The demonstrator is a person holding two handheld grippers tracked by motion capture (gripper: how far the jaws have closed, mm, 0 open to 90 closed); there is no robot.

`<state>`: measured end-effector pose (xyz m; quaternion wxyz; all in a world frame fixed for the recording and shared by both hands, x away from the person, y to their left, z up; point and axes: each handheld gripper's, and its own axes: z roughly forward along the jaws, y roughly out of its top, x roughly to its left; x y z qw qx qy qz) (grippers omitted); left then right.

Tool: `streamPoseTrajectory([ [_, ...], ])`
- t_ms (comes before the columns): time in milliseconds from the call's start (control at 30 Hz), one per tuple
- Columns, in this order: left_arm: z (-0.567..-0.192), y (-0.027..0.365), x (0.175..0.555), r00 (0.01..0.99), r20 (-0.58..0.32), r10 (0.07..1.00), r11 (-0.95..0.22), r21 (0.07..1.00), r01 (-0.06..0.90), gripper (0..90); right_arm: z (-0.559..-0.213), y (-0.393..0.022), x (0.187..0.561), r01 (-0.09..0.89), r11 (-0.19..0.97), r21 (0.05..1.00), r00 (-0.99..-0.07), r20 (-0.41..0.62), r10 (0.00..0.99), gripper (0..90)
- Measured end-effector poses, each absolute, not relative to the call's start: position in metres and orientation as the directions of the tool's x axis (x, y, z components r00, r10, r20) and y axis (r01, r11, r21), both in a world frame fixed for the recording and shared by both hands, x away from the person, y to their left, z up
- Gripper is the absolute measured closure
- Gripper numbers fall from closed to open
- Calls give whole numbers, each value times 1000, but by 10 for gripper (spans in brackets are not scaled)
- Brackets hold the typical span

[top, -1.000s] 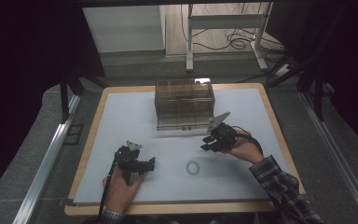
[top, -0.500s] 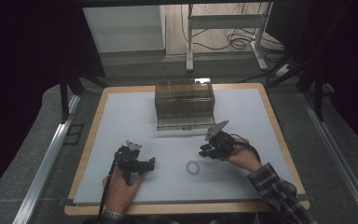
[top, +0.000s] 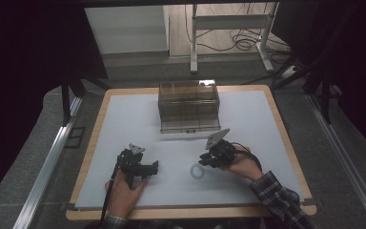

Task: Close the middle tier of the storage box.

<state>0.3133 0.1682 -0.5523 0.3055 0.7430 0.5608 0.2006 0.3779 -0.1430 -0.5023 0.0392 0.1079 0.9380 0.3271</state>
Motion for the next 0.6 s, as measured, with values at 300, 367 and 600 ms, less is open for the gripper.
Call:
streamPoseTrajectory([
  [300,-552,168,313,287,-50,957,-178,679,712,0,-511,-130,372,162,768,620,-979,3,204,731],
  [367,-553,167,313,284,-53,957,-173,682,711,0,-514,-129,372,162,770,617,-980,7,201,732],
  [600,-553,167,313,284,-53,957,-173,682,711,0,-519,-128,372,153,783,603,-978,-19,206,773],
])
